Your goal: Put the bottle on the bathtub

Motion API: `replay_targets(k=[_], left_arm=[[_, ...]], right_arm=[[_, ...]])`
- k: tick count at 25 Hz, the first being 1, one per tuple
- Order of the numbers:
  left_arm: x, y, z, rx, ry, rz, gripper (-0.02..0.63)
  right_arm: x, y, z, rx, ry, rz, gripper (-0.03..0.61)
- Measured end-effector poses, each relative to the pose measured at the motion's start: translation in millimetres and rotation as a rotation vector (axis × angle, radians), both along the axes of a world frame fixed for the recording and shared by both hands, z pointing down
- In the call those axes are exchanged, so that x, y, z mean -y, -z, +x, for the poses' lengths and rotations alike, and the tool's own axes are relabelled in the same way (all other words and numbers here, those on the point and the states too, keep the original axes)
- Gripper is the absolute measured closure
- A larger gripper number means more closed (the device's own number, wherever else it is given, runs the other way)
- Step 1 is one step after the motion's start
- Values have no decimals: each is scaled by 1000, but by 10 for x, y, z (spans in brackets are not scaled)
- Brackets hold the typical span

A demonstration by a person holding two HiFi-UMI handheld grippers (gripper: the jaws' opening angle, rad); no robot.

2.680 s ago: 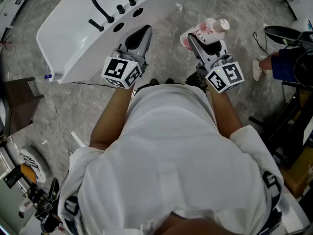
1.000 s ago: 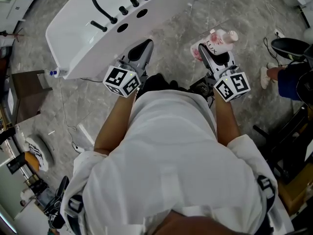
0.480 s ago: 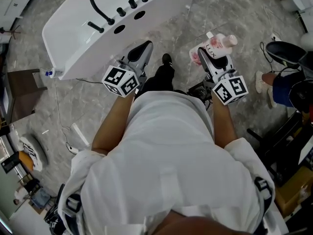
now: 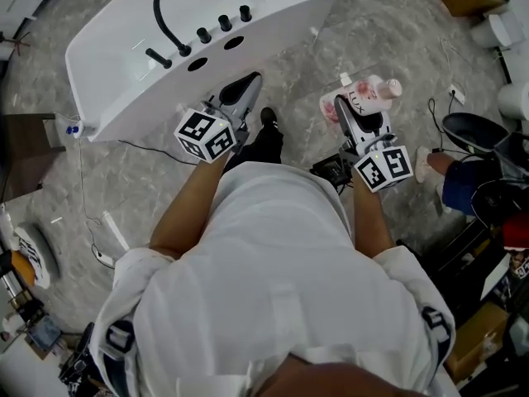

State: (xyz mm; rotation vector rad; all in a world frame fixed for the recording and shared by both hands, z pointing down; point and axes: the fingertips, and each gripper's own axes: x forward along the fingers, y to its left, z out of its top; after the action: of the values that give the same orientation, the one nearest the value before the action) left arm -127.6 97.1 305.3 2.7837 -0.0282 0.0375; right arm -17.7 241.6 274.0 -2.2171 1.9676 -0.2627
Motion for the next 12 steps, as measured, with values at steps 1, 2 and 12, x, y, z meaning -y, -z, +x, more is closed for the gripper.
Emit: replay_targets(k=[1, 2, 12], left_arm=[[50, 41, 10, -6, 3, -5, 597], [105, 96, 11, -11, 8, -8, 597], [1023, -30, 561, -50, 98, -75, 597]], right_arm=[[65, 41, 15, -2, 2, -1, 348], [135, 94, 21, -2, 6, -2, 348], [1062, 14, 690, 10, 53, -34, 348]])
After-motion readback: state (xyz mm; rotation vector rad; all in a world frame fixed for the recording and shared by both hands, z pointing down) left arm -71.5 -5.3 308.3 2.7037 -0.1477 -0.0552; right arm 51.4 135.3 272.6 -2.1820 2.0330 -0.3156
